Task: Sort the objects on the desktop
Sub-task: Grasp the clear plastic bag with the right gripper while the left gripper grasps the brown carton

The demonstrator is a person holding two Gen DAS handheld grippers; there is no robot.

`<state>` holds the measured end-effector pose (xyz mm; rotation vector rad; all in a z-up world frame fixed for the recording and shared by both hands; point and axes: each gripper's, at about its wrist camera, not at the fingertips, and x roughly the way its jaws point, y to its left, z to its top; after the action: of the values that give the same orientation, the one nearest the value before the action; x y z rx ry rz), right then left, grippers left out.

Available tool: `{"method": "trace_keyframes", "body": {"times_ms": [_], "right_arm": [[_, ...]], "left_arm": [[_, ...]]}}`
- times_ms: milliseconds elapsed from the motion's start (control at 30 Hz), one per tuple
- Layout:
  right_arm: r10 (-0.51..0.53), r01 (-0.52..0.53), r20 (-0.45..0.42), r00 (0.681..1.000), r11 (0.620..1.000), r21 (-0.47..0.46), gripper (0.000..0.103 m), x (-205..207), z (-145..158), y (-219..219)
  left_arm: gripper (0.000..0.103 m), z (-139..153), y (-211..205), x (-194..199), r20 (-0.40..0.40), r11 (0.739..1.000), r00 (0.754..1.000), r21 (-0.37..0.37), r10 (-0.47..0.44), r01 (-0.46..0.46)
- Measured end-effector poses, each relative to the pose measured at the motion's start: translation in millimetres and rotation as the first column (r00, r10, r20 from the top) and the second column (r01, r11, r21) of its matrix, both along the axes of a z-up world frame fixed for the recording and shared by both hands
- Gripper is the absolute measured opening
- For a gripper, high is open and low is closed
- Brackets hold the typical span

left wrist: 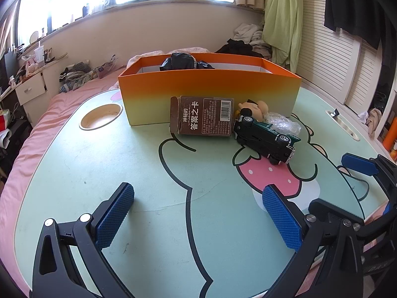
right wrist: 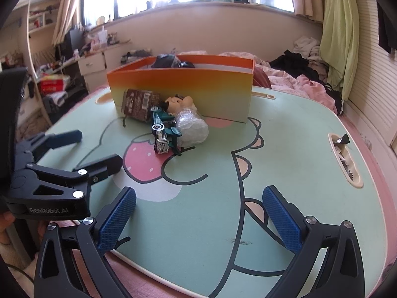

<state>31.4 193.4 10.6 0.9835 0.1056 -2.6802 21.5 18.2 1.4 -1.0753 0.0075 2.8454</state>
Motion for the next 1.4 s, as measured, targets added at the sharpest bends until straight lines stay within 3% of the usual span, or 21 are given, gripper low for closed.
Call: {"method": "trace_keyframes", "body": {"times_ms": [67,100,133,233,400,467,500,533,567,667,767,900,933,1000,1033,1200,1333,1400], "right_arm": [[0.01,-0.011,-0.012,1.0,0.997,-0.071,0.081,1.5,4.5,8.6],[0.019,-0.019,-0.003,1.0,0.994,-0.103,0.066,-1.4,6.6,12.3],[0.024,-0.023,0.005,1.0,0.991,-0.128,0.059,-4.8,9.2,15.3],[0.005,-0.008,-0.016,1.0,0.98,-0.199,0.058,-23.8,30.4,21.7],[0.038,-0.037,0.005,0.999,0.991,-0.129,0.057,-66.1,50.4,1.1],[0.045,-0.039,0.064,0.997,0.996,-0.083,0.043,-85.4,44.1,-9.5],[0.041,-0.033,0.094,0.995,0.996,-0.078,0.028,-90.6,39.8,-9.3],[0.043,-0.03,0.14,0.989,0.995,-0.09,0.022,-98.0,31.3,-8.5],[0.07,-0.045,0.156,0.985,0.986,-0.158,0.022,-102.0,26.8,-4.9],[0.072,-0.031,0.173,0.982,0.973,-0.228,0.022,-101.5,20.8,5.8],[0.105,-0.072,0.155,0.982,0.976,-0.204,0.022,-88.5,21.9,4.5],[0.117,-0.101,0.143,0.983,0.988,-0.115,0.043,-74.5,19.9,-4.7],[0.113,-0.103,0.159,0.981,0.992,-0.072,0.043,-72.8,16.2,-8.3],[0.08,-0.089,0.105,0.991,0.992,0.089,0.042,-59.4,14.0,-21.0],[0.071,-0.08,0.085,0.994,0.991,0.105,0.03,-57.1,13.6,-22.2],[0.08,-0.081,0.042,0.996,0.997,0.018,0.027,-46.9,14.9,-14.3],[0.085,-0.086,-0.033,0.996,0.996,-0.026,0.027,-20.5,22.9,-5.6],[0.091,-0.092,-0.04,0.995,0.995,-0.032,0.027,-11.9,20.9,-4.1]], "left_arm": [[0.103,0.2,0.4,0.4,0.0,1.0,1.0,0.0,0.0,0.0],[0.103,0.4,0.7,0.6,0.0,1.0,1.0,0.0,0.0,0.0],[0.103,-0.1,0.0,0.1,0.0,1.0,1.0,0.0,0.0,0.0],[0.103,-0.1,-0.4,0.1,0.0,1.0,1.0,0.0,0.0,0.0],[0.103,0.0,0.3,0.6,0.0,1.0,1.0,0.0,0.0,0.0],[0.103,0.1,0.2,0.4,0.0,1.0,1.0,0.0,0.0,0.0],[0.103,0.1,0.2,0.4,0.0,1.0,1.0,0.0,0.0,0.0],[0.103,0.0,0.2,0.5,0.0,1.0,1.0,0.0,0.0,0.0],[0.103,-0.1,0.2,0.5,0.0,1.0,1.0,0.0,0.0,0.0],[0.103,-0.1,0.1,0.4,0.0,1.0,1.0,0.0,0.0,0.0],[0.103,-0.2,0.0,0.5,0.0,1.0,1.0,0.001,0.0,0.0],[0.103,0.0,0.0,1.1,0.0,1.0,1.0,0.0,0.0,0.0],[0.103,-0.1,0.2,1.3,-0.001,1.0,1.0,0.0,0.0,0.0],[0.103,-1.5,-2.4,-2.0,-0.001,1.0,1.0,0.001,0.0,0.0],[0.103,-1.8,-2.8,-3.2,-0.001,1.0,1.0,0.002,0.0,0.0],[0.103,-1.8,-4.4,-4.4,-0.005,1.0,1.0,0.015,-0.003,0.003],[0.103,4.1,-24.1,-0.5,-0.009,0.992,1.0,0.125,-0.003,0.004],[0.103,13.7,-30.9,-0.7,-0.022,0.99,1.0,0.143,0.013,-0.01]]}}
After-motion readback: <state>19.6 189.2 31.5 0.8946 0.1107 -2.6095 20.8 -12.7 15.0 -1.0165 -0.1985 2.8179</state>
